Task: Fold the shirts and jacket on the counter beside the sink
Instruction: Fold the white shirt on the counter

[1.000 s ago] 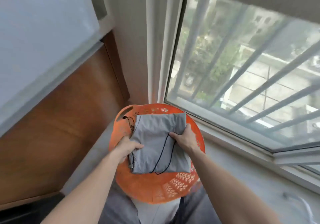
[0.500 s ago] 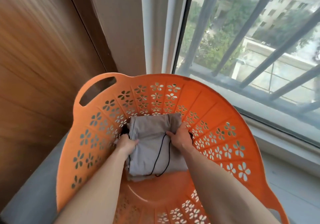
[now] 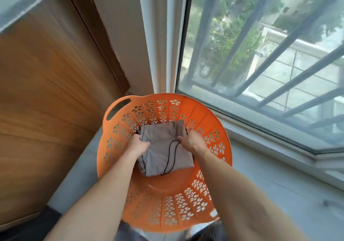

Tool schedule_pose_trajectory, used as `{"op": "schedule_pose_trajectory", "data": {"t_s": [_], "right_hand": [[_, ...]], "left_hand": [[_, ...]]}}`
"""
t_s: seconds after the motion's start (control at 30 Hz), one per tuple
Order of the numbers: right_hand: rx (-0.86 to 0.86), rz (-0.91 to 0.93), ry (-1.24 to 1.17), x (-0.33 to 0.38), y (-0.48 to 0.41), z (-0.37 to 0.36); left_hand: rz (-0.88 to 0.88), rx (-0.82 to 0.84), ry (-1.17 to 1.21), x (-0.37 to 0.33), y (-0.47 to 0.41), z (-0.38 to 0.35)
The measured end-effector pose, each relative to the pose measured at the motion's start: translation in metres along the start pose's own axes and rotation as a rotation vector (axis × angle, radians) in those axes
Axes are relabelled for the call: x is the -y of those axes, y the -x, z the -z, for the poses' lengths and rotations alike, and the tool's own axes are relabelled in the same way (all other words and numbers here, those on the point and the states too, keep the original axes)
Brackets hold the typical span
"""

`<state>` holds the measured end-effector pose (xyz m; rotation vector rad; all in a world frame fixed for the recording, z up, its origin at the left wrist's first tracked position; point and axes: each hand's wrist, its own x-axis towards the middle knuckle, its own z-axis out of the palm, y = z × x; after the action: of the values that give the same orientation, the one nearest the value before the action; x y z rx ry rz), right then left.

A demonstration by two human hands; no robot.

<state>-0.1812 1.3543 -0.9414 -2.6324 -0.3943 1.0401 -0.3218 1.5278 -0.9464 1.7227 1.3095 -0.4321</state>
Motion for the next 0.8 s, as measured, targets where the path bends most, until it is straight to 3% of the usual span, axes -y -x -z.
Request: {"op": "schedule_pose_trajectory", "data": {"t_s": [0.2,0.43,0.63,0.8], "right_hand": [[-0.115,0.060,-0.136,0.033,0.165,0.154],[-0.254,0.196,-0.170,0.069,0.343,0.339],[-0.471,0.342,-0.311,0.080,0.477,0.454],[-0.697,0.407,-0.441,0.046,0.598,0.507]], "left_hand": [[-0.096,0.010,0.228,-0.090,0.186,0.086],[-0.277,0.090,0.306,-0.229,0.405,0.171],[-0.554,0.148,0.297,-0.327,0.568,0.200],[-0.742,0.214,0.311,-0.350,0.698,0.183]]}}
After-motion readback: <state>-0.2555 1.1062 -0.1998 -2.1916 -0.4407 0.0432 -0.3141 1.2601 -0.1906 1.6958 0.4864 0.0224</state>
